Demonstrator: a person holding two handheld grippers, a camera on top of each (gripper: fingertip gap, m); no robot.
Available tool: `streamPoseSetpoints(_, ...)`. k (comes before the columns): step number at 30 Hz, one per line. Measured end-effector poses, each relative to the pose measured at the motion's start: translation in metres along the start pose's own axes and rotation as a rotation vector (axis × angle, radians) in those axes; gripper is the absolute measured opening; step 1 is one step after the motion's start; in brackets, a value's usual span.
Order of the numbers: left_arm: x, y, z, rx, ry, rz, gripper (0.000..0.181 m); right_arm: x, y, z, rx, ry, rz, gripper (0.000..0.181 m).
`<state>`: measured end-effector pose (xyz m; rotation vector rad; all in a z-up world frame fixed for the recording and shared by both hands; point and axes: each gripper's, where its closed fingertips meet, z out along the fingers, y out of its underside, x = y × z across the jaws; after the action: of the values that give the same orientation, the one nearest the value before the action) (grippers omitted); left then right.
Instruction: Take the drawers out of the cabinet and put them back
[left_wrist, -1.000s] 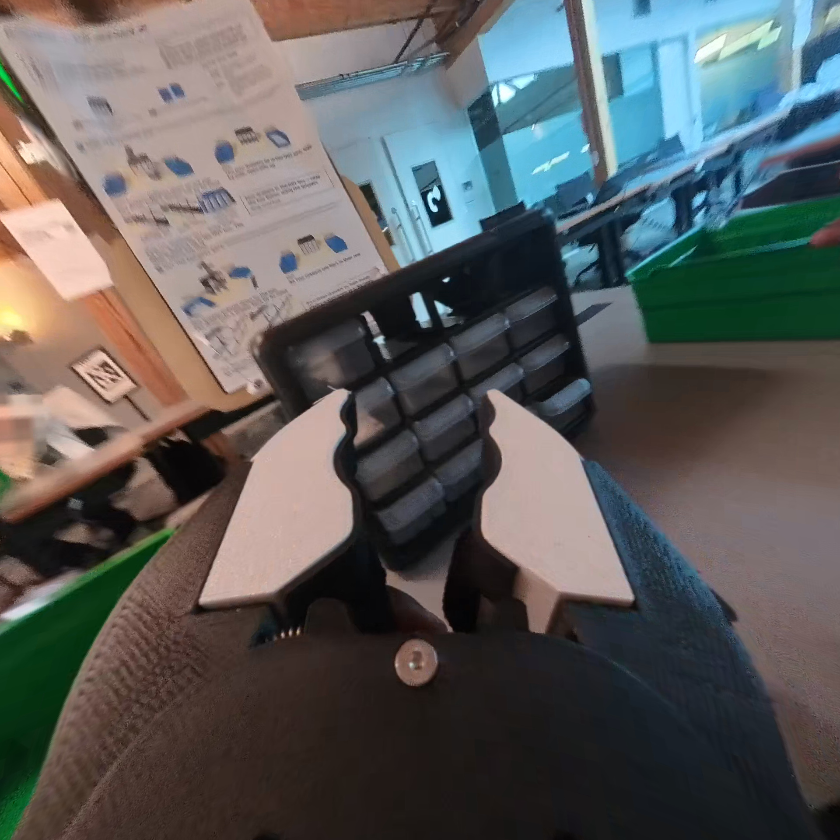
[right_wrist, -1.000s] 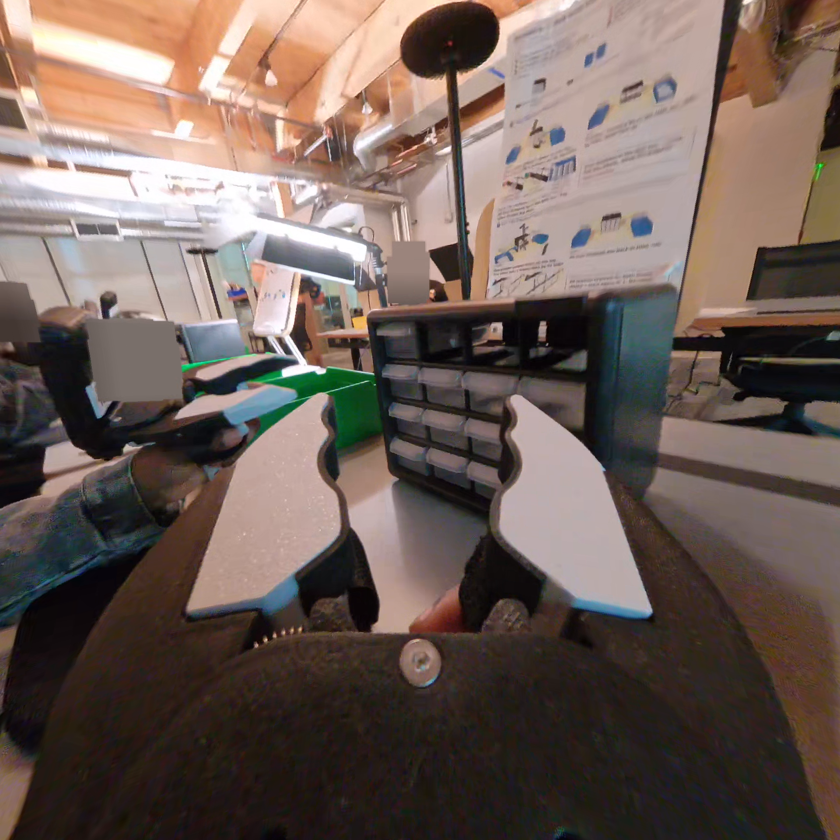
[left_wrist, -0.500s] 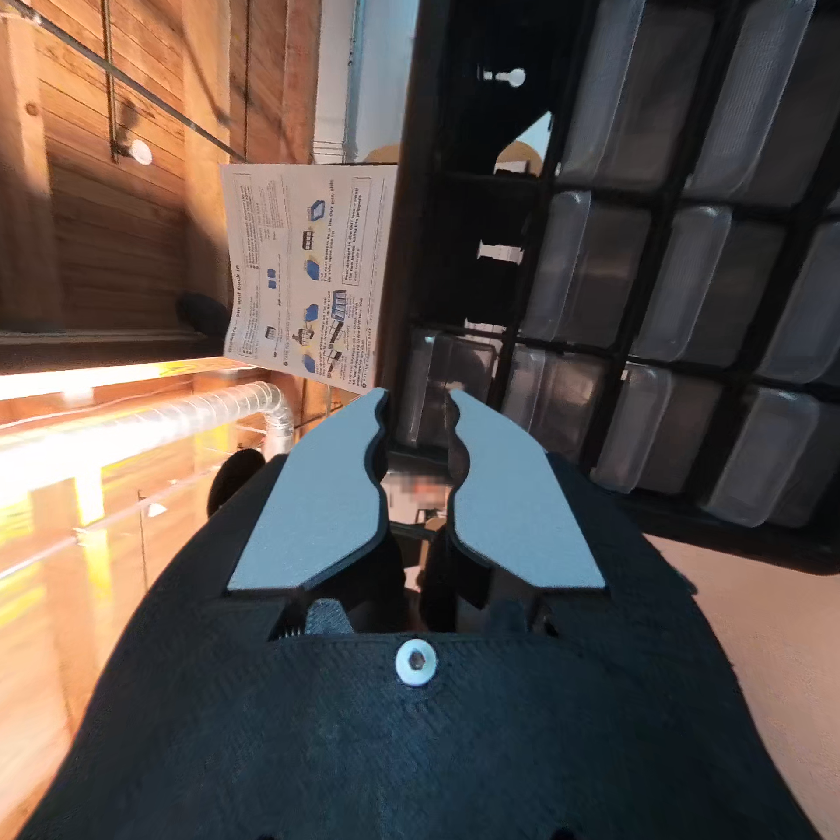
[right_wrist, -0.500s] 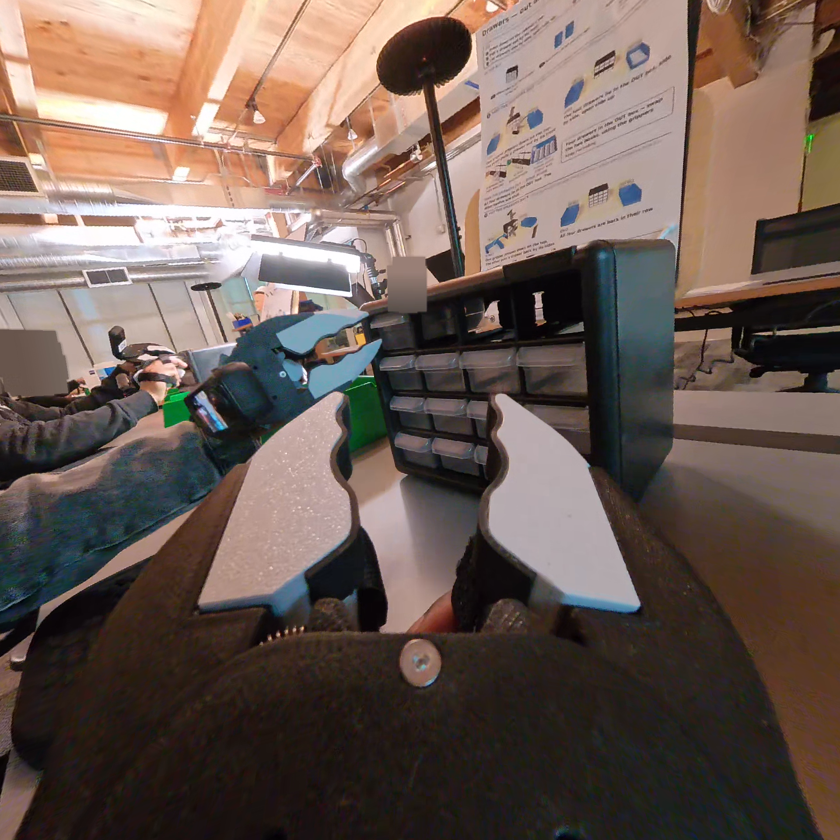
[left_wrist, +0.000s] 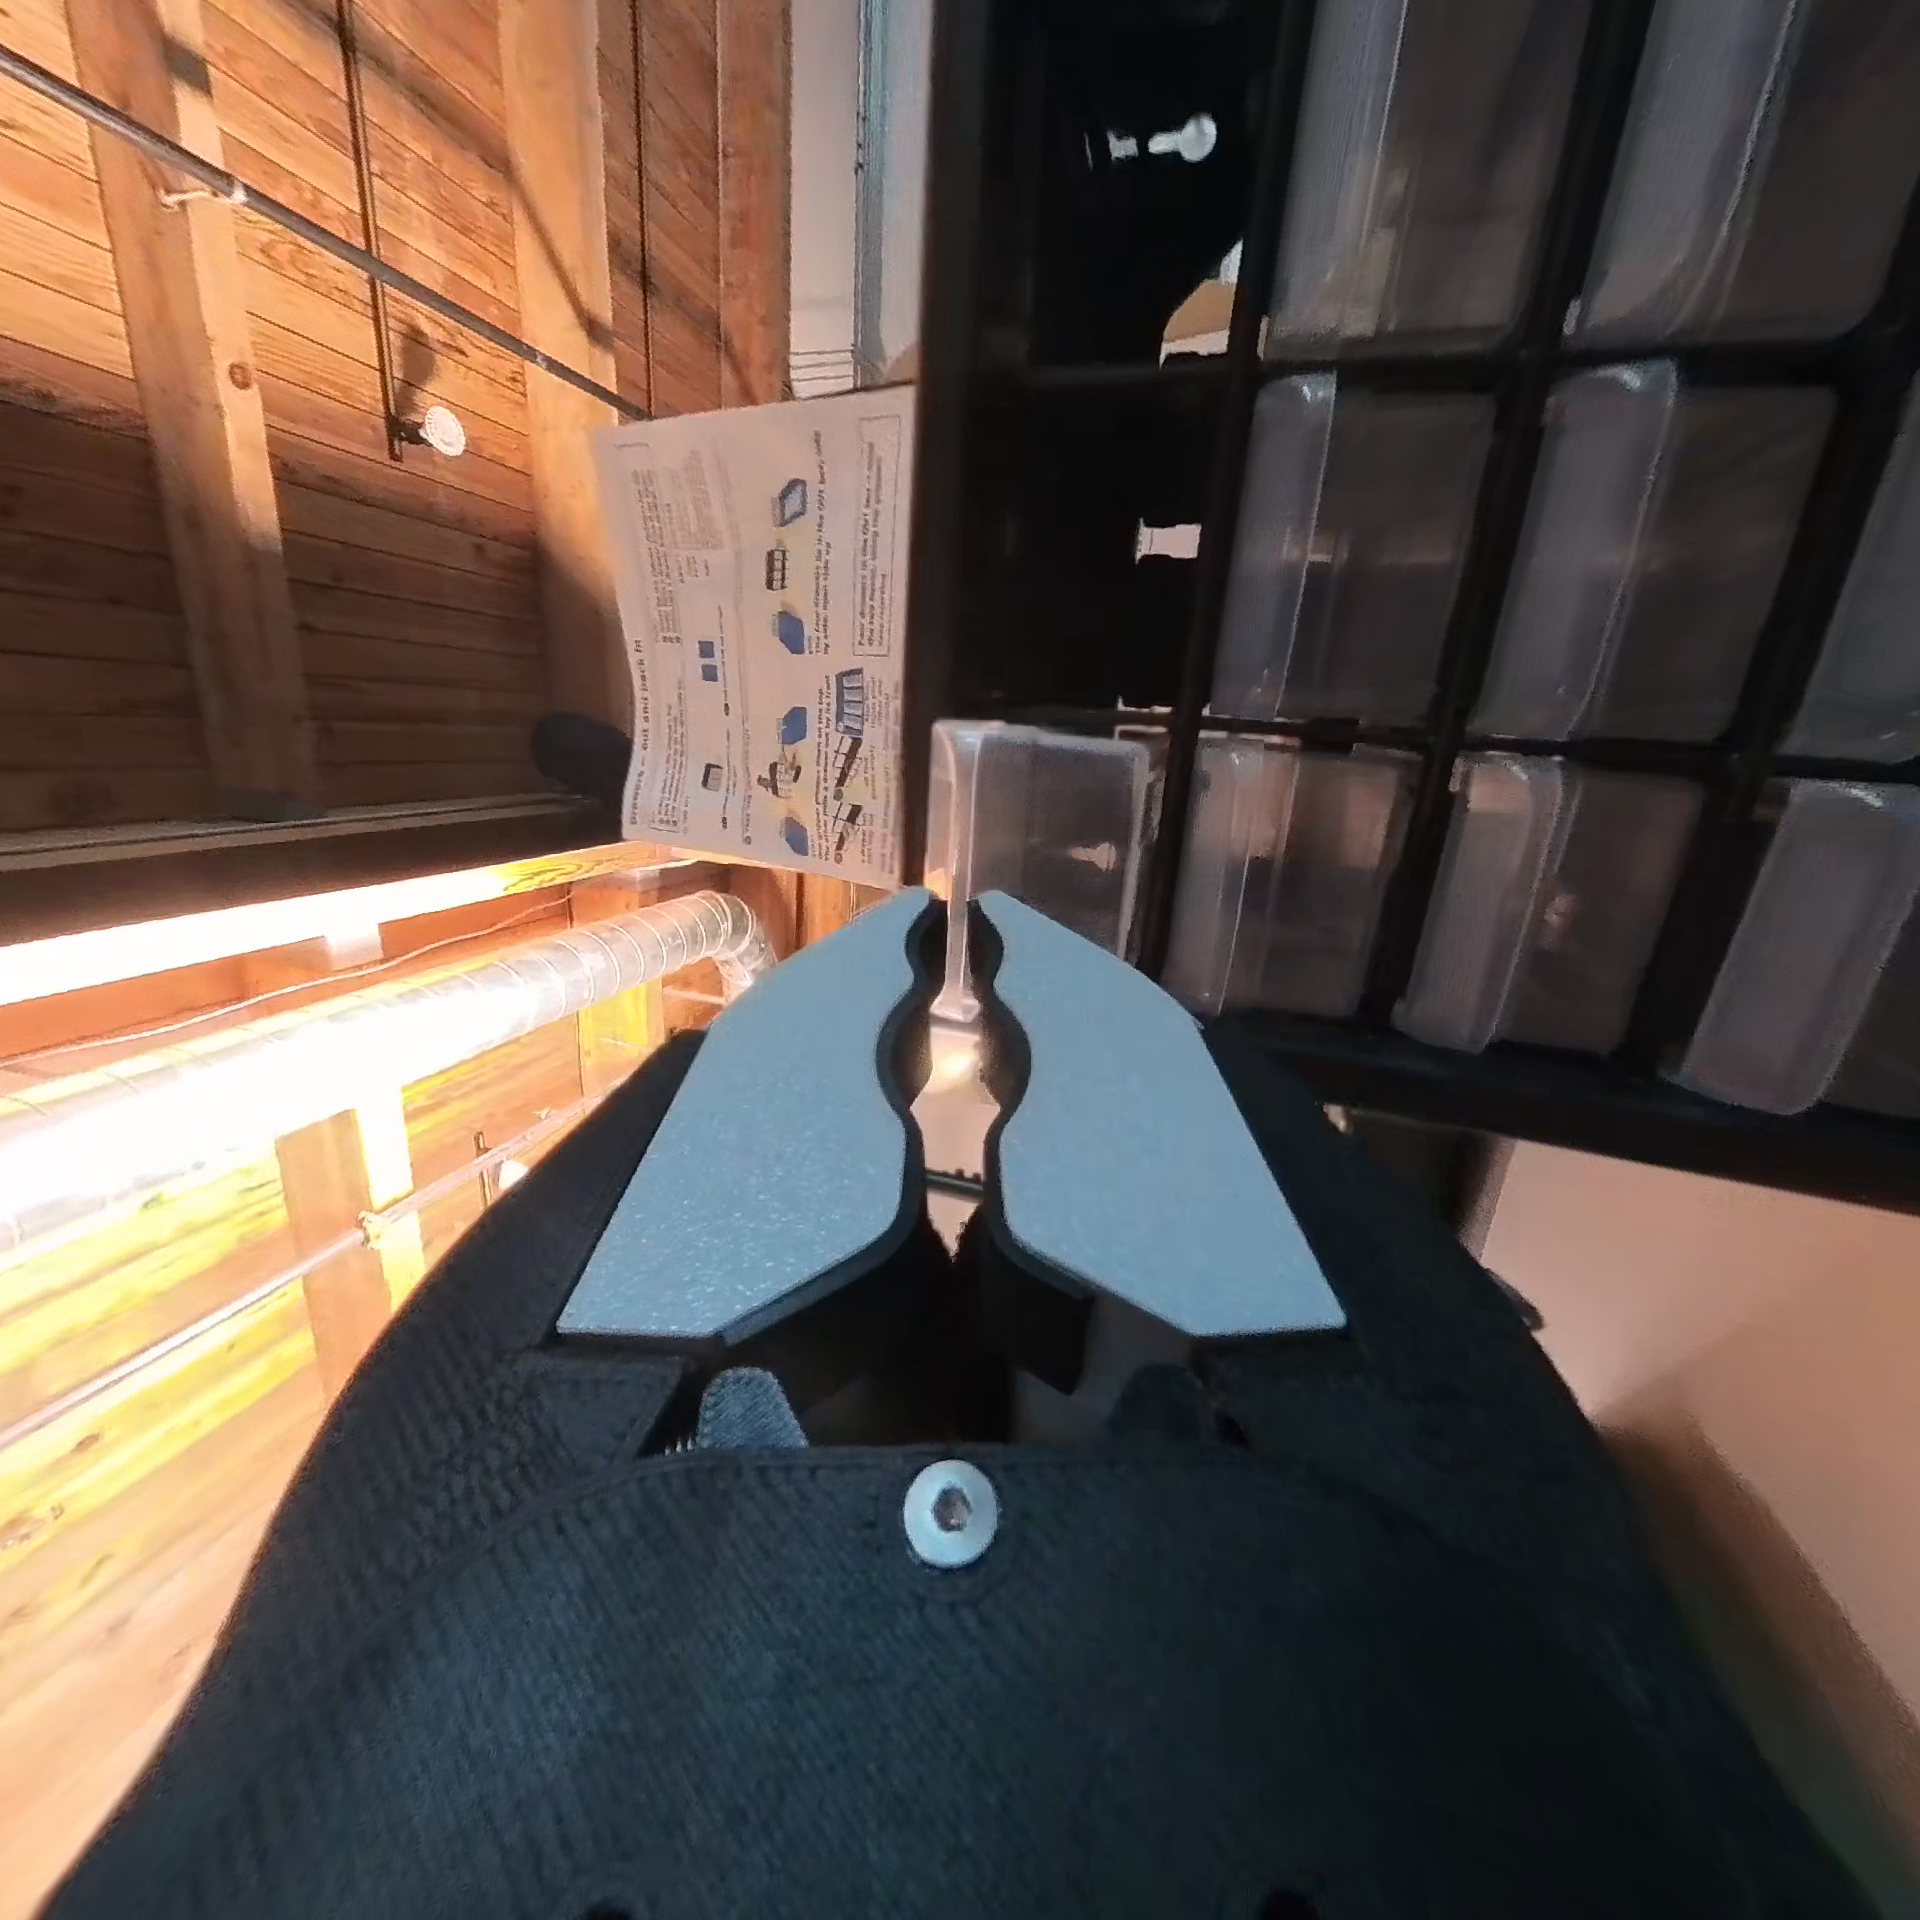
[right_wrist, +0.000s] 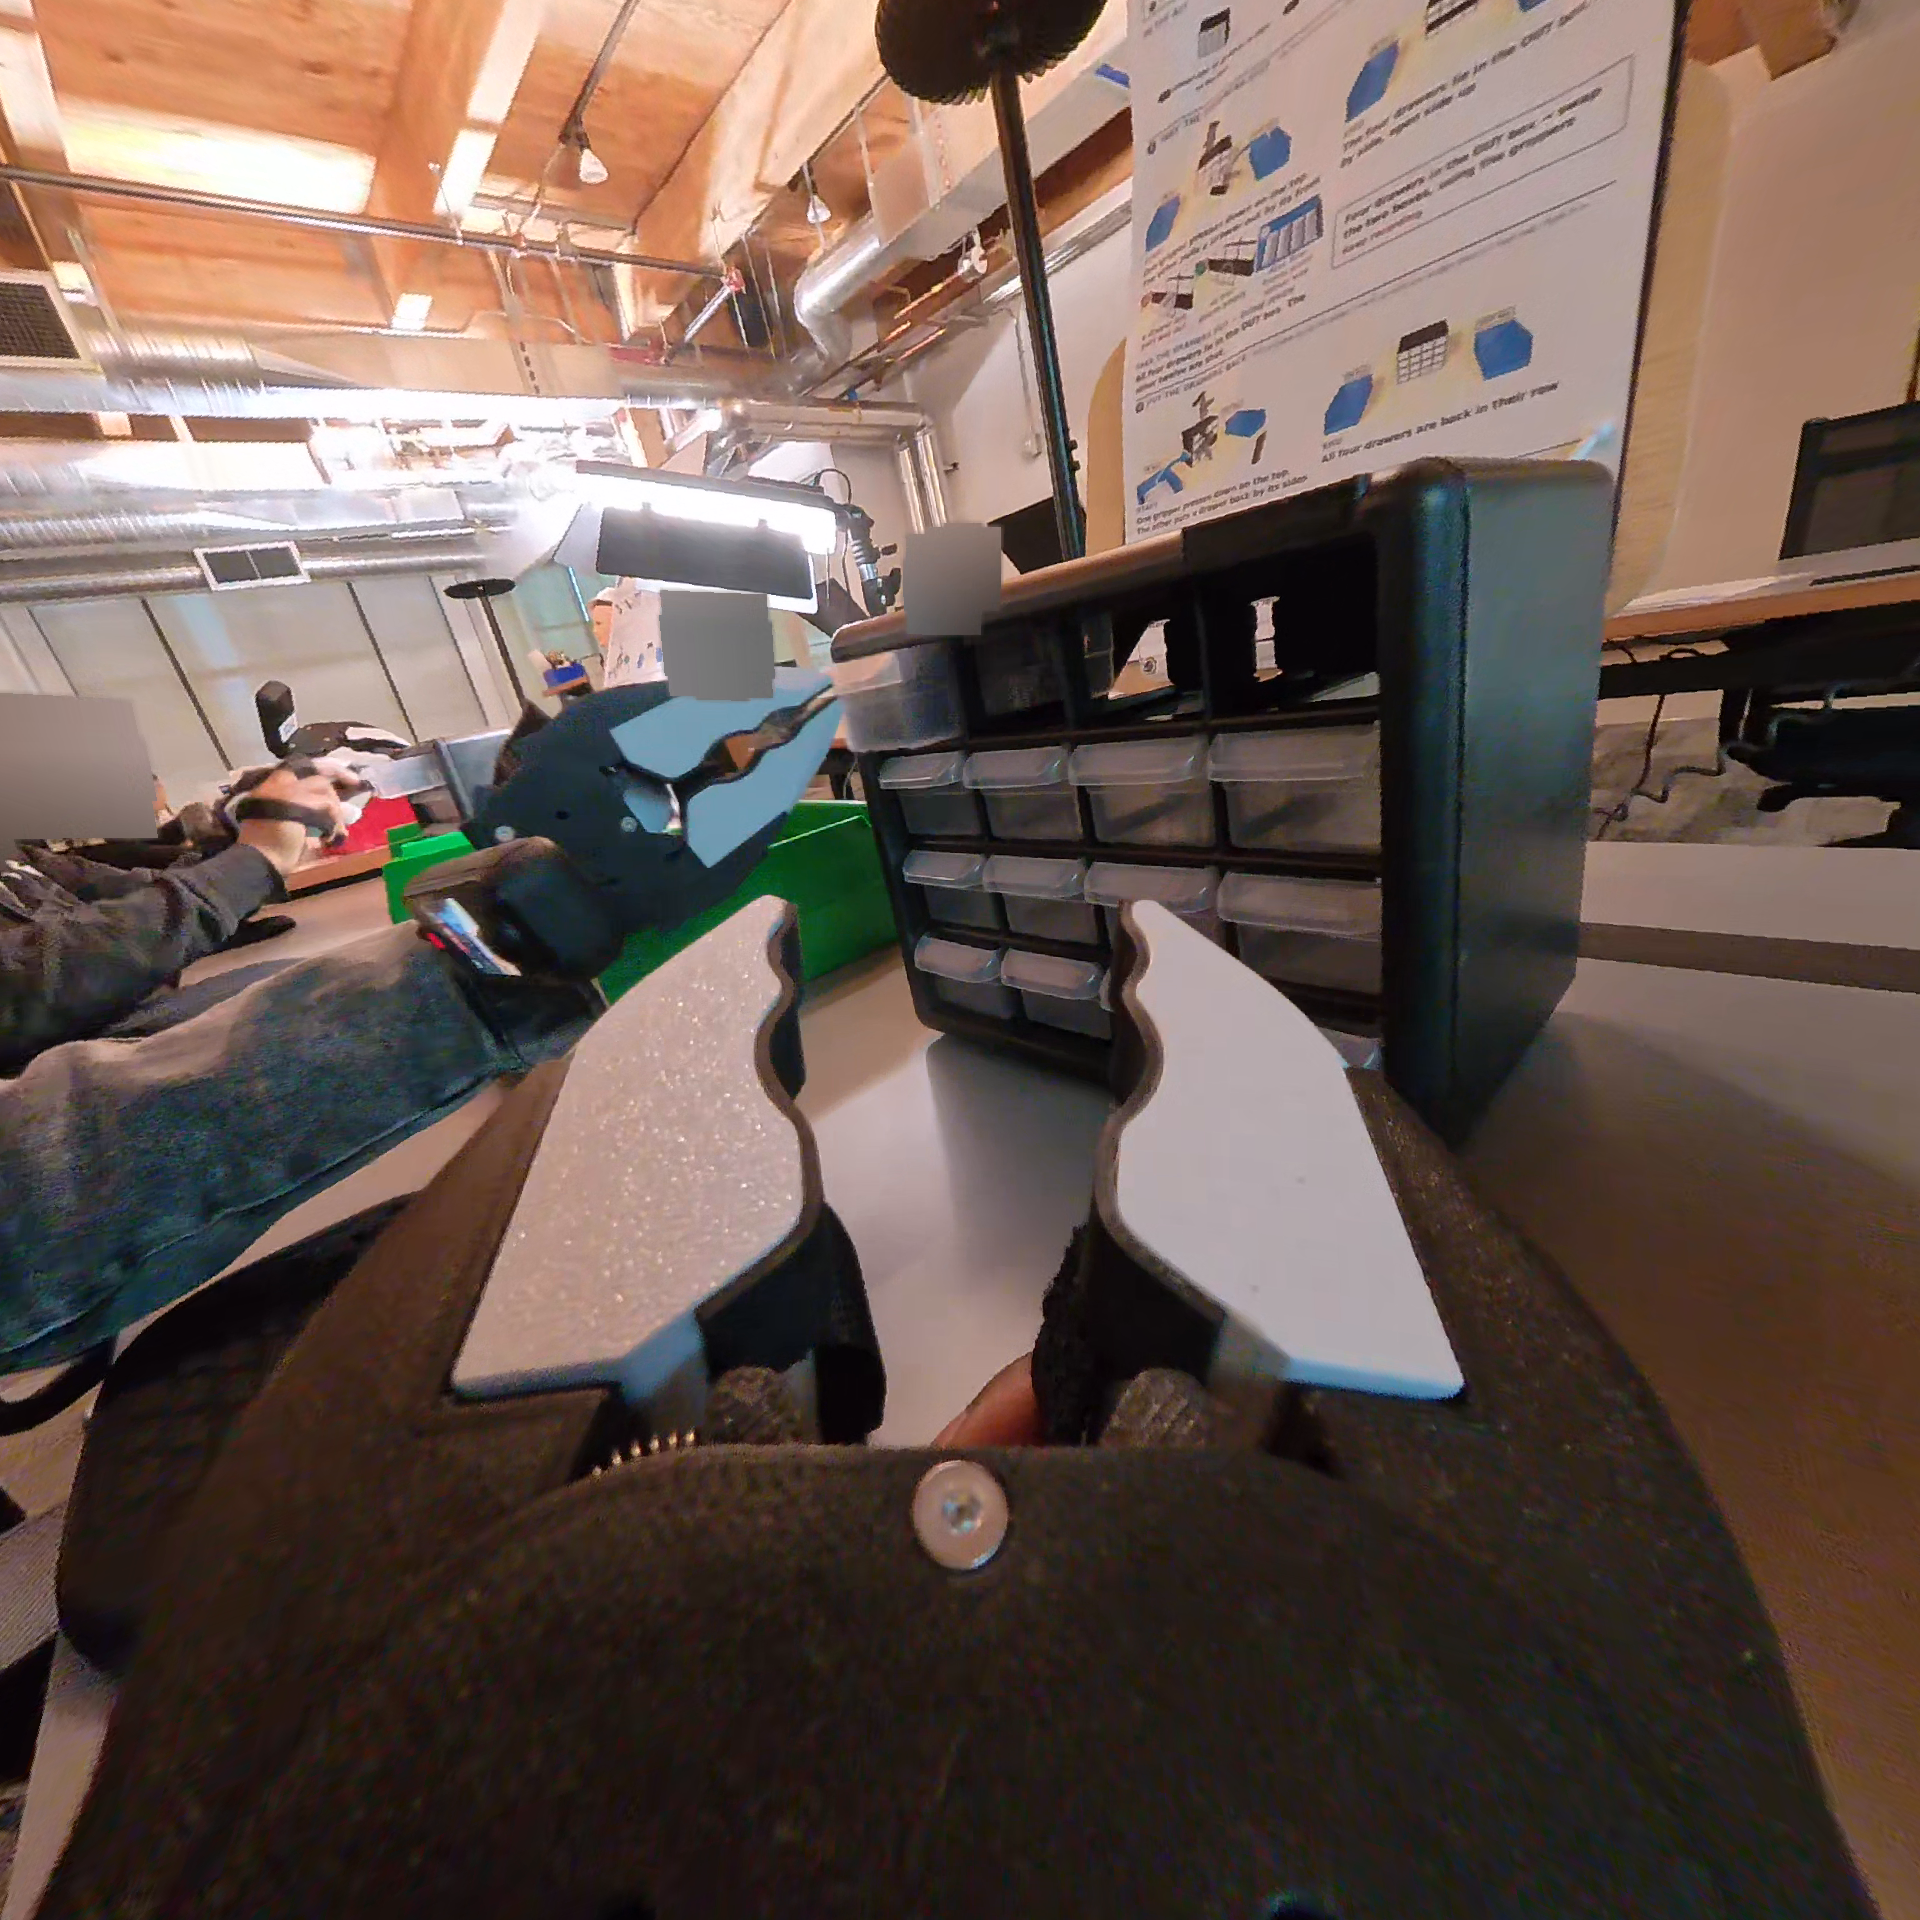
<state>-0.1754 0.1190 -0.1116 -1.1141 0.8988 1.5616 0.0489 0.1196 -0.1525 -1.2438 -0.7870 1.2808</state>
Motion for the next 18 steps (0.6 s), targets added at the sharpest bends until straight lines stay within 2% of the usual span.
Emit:
streamPoseSetpoints(6, -0.011, -0.014, -0.034, 0.065, -0.029, -0.059, 0.003, -0.009, 0.011, 0.006, -0.072, -0.032, -0.081, 0.063)
streamPoseSetpoints(11, -0.015, -0.017, -0.052, 0.078, -0.046, -0.083, 0.003, -0.029, 0.027, 0.018, -0.222, -0.045, -0.531, 0.079)
streamPoseSetpoints(15, -0.015, -0.017, -0.052, 0.08, -0.059, -0.082, 0.004, -0.038, 0.042, 0.025, -0.276, -0.069, -0.627, 0.08)
streamPoseSetpoints(17, -0.012, -0.018, -0.053, 0.088, -0.043, -0.087, 0.013, -0.035, 0.042, 0.024, -0.28, -0.052, -0.633, 0.08)
streamPoseSetpoints(18, -0.011, -0.02, -0.055, 0.094, -0.035, -0.109, 0.027, -0.034, 0.04, 0.023, -0.267, -0.046, -0.625, 0.078)
